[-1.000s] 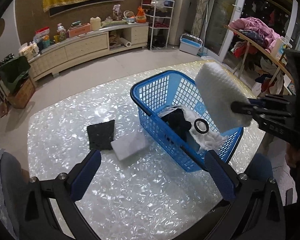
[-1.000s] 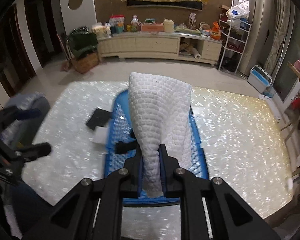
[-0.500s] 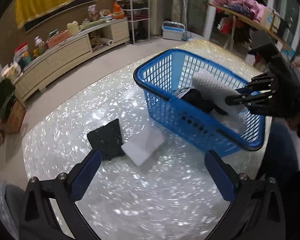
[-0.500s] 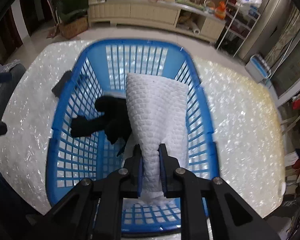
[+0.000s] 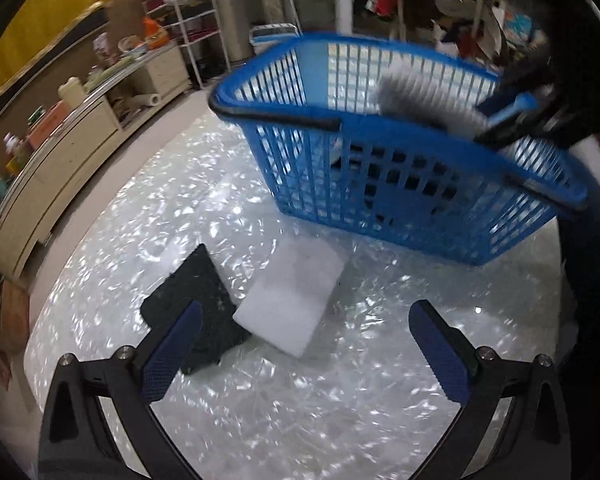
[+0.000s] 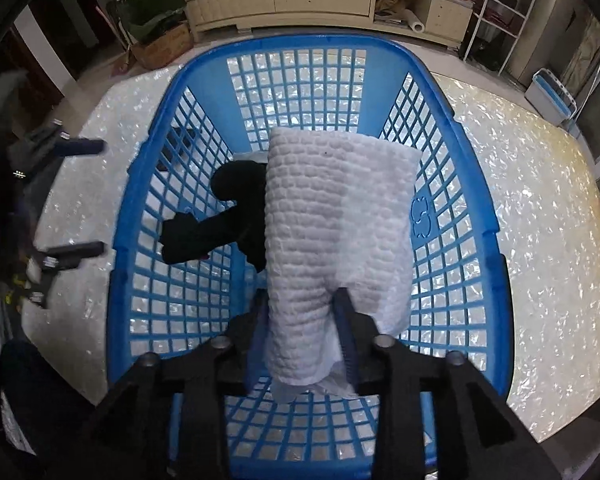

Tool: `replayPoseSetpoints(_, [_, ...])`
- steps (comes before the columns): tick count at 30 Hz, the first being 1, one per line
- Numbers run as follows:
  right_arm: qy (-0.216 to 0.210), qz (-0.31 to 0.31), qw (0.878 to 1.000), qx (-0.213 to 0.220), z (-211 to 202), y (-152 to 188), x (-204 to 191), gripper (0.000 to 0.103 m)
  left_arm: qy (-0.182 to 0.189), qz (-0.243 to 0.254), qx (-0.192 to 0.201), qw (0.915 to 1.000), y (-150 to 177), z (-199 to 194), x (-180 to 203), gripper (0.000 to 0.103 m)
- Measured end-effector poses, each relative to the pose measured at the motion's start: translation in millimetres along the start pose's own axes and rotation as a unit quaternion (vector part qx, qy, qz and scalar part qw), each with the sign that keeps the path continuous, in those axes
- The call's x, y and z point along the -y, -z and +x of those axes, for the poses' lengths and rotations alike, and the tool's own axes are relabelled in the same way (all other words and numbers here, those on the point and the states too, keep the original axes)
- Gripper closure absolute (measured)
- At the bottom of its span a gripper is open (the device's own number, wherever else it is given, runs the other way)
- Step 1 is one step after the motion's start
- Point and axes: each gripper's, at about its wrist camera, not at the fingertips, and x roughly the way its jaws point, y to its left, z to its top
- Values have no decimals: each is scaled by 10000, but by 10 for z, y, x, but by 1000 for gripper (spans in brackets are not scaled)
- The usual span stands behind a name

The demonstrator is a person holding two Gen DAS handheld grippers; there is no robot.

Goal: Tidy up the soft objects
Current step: 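Carry the waffle towel into the basket and release it with right while left reaches for the white foam block, then grasp the white foam block with the left gripper and lift it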

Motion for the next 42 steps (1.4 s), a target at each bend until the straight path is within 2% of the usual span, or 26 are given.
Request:
replayPoseSetpoints(3, [106,-75,9999,110,-123,6,63,45,74,123,-114,9998,-3,176,-34,0])
replayPoseSetpoints(4, [176,-160,9996,150,-170,13,73,35,96,166,-118,9997,-9,216,-43,0])
replayPoseSetpoints(6, [170,-222,9992,268,-249,20,97,30,154,269,-120,9994,-20,302,-58,0])
replayPoseSetpoints(11, [64,-69,9989,458,-415,33,227,5,305,447,-88,9985,-61,489,-67,0])
replayPoseSetpoints(13, [126,7,9990,431,-397,32,323,5,349,489,-42,9982,-99,552,-69,0])
replayPoseSetpoints(17, [-39,152,9989,443,-390,78,416,5,342,538,-12,9980,-176,679,-134,1])
replayPoseSetpoints(20, [-141,278,9982,506,-450,56,503,5,360,531,9,9979,-191,727,-166,8])
replayPoseSetpoints(22, [-193,315,9978,542,-496,36,545,5,277,539,83,9981,-180,721,-185,8])
replayPoseSetpoints(26, [-107,352,9971,663,-547,0,533,4,280,601,231,9975,-211,676,-179,8])
replayPoseSetpoints(29, [45,510,9965,654,-519,1,665,4,271,674,189,9972,-246,688,-184,9])
replayPoseSetpoints(32, [194,704,9961,496,-447,19,823,4,243,743,125,9969,-275,736,-152,18])
replayPoseSetpoints(34, [281,782,9958,377,-384,15,876,4,245,778,38,9967,-287,793,-129,37])
replayPoseSetpoints(36, [304,842,9956,281,-328,9,904,4,244,818,-70,9963,-255,832,-102,48])
replayPoseSetpoints(42, [530,878,9947,33,-181,43,997,4,189,659,-31,9976,-239,784,-74,51])
